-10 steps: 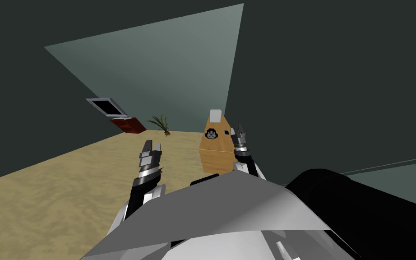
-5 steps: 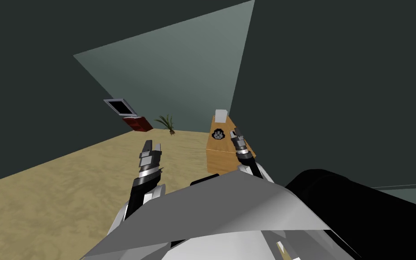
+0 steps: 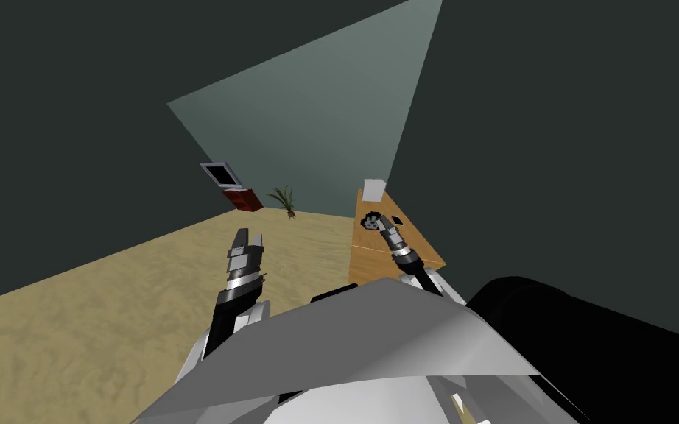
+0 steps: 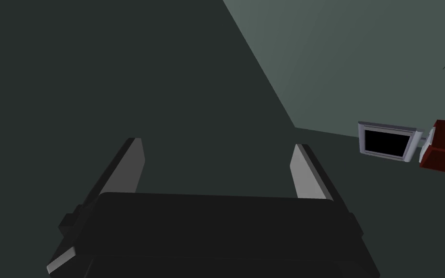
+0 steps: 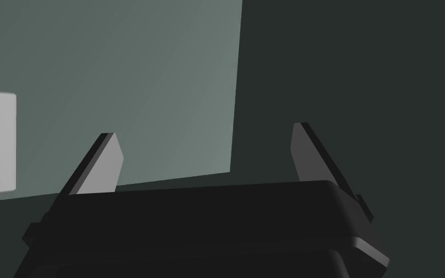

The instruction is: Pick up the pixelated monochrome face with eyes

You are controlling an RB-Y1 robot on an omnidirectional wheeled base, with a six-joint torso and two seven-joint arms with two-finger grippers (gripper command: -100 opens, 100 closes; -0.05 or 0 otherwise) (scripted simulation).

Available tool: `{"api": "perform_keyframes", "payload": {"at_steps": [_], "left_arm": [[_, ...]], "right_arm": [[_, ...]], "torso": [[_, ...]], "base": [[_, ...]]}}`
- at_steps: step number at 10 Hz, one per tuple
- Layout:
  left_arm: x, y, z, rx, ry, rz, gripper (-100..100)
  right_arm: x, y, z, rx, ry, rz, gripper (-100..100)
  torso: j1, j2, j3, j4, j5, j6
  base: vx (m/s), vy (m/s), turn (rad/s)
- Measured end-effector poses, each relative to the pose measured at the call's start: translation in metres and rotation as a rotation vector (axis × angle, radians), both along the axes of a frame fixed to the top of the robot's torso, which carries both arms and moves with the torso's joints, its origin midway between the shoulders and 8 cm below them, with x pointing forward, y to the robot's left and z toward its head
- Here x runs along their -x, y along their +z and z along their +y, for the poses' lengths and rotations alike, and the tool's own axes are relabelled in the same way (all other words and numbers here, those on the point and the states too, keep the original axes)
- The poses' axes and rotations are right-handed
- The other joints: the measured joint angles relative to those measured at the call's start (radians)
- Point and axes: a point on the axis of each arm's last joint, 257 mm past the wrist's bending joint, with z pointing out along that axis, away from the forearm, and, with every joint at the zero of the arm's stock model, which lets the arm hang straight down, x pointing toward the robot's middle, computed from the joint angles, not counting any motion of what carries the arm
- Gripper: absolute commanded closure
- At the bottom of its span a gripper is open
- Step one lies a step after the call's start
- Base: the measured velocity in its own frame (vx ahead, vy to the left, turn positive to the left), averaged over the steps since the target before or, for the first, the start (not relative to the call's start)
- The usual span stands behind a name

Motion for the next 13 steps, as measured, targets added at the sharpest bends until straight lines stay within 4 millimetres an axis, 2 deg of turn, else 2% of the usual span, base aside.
{"api": "perform_keyframes", "payload": {"at_steps": [4,6,10,13], "left_arm": [[0.000,0.000,0.000,0.000,0.000,0.000,0],[0.000,0.000,0.000,0.000,0.000,0.000,0],[0.000,0.000,0.000,0.000,0.000,0.000,0],[0.000,0.000,0.000,0.000,0.000,0.000,0]], "right_arm": [[0.009,-0.035,-0.010,0.143,0.025,0.093,-100],[0.015,-0.054,-0.021,0.237,0.040,0.154,-100],[0.028,-0.086,-0.035,0.389,0.085,0.245,-100],[0.035,-0.101,-0.044,0.491,0.123,0.302,-100]], "torso": [[-0.005,0.004,0.002,0.001,-0.001,0.001],[-0.004,0.003,0.001,0.000,-0.001,0.000],[-0.008,0.003,0.002,0.001,-0.002,0.000],[-0.010,0.005,0.003,0.001,-0.002,0.001]], "base": [[0.069,0.149,0.142],[0.085,0.141,0.150],[0.082,0.085,0.105],[0.075,0.069,0.124]]}}
